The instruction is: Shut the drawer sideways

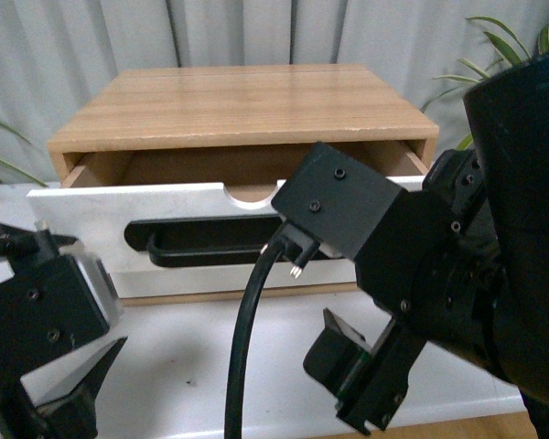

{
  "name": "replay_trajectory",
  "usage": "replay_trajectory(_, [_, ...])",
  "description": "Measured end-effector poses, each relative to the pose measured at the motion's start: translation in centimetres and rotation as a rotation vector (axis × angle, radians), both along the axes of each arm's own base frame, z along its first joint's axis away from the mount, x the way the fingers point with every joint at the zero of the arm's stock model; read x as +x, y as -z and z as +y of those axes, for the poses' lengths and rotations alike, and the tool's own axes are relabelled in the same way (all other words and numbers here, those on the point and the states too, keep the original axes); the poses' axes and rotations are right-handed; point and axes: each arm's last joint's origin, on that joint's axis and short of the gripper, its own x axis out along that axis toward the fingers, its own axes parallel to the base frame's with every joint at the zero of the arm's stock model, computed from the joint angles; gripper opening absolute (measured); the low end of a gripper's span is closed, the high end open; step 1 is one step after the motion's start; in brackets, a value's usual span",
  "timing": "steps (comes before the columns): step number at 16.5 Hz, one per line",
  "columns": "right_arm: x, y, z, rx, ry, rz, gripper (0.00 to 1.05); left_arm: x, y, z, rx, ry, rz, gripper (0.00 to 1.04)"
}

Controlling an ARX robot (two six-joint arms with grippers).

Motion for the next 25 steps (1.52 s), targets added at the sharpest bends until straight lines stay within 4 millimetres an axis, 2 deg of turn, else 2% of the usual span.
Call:
replay_trajectory(6, [5.7, -0.6, -1.2, -0.006, 0.041, -0.012, 0.98, 5.7, -0.6, -0.8, 0.006, -0.031, -0.016, 0.98])
replay_trajectory(8, [7.3, -0.8, -1.2, 0.002, 0.050, -0.020, 0.98, 6.8, -0.3, -1.2, 0.011, -0.023, 0.008, 0.98])
replay_trajectory(11, [7.8, -0.1, -1.0, -0.001, 0.038, 0.006, 0.98, 7.6, 0.2, -1.6, 0.017, -0.003, 0.044, 0.98])
replay_trajectory(14, [7.5, -0.1, -0.9, 0.013, 0.029, 0.002, 0.98, 7.4, -0.3, -1.5, 0.007, 0.003, 0.033, 0.98])
replay_trajectory(16, [5.9, -0.9, -1.4, 0.029, 0.033, -0.017, 0.98, 6.0, -2.3, -0.8, -0.015, -0.052, -0.047, 0.98])
replay_trajectory(18, [3.3, -1.8, -2.3, 0.056, 0.060, -0.031, 0.98, 3.7, -4.4, 0.2, -0.084, -0.098, -0.080, 0.98])
replay_trajectory(21, [-2.2, -3.2, -4.1, 0.149, 0.145, -0.063, 0.98, -2.7, -4.5, 1.2, -0.218, -0.146, 0.038, 0.98])
replay_trajectory(25, [-8.8, -5.0, -7.7, 0.326, 0.419, -0.201, 0.98, -9.1, -7.7, 3.2, -0.626, -0.278, 0.053, 0.98])
